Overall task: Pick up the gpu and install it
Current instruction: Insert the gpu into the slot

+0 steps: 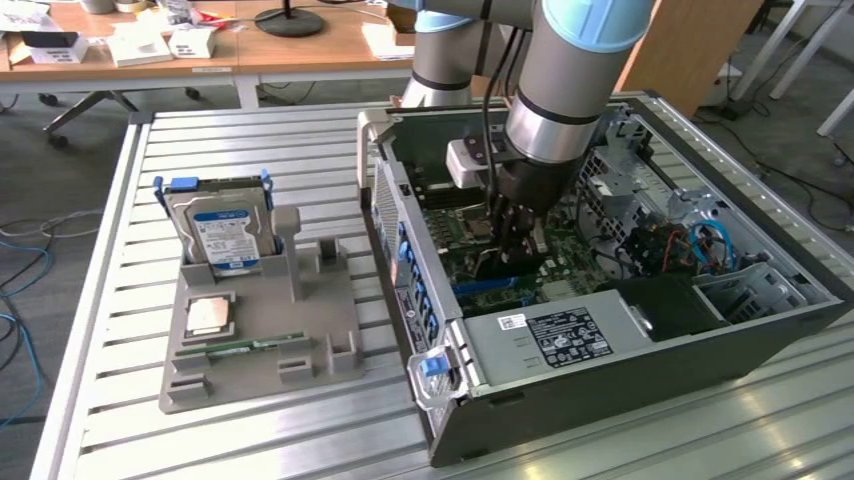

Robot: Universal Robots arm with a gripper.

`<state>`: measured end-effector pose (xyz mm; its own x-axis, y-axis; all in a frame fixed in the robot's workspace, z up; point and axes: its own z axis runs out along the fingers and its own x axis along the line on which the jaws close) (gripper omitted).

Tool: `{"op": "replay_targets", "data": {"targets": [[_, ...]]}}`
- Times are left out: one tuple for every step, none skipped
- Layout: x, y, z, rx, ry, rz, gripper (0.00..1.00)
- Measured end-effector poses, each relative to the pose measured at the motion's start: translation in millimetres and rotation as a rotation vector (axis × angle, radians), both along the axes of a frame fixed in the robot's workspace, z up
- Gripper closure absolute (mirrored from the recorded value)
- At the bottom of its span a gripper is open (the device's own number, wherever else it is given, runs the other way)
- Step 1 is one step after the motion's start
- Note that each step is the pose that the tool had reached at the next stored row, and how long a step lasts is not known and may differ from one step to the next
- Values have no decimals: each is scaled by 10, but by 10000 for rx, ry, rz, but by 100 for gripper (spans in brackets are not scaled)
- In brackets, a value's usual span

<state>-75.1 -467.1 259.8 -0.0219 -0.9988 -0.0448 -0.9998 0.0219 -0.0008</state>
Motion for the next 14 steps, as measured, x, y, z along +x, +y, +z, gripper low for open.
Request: {"op": "replay_targets", "data": {"targets": [[0, 0, -8, 0, 0, 0, 73], [0, 0, -15, -3, 1, 0, 73], [0, -1, -21, -4, 2, 1, 73], [0, -1, -26, -3, 2, 1, 73], [0, -1, -30, -4, 2, 0, 73], [0, -1, -36, -5, 2, 0, 73], [0, -1, -44, -4, 2, 0, 73], [0, -1, -51, -3, 2, 0, 73], [0, -1, -52, -5, 3, 0, 73], [0, -1, -52, -5, 3, 0, 73], [0, -1, -52, -6, 3, 0, 73], [0, -1, -54, -6, 3, 0, 73], [0, 0, -64, 0, 0, 0, 73], [0, -1, -72, -3, 1, 0, 73]]}}
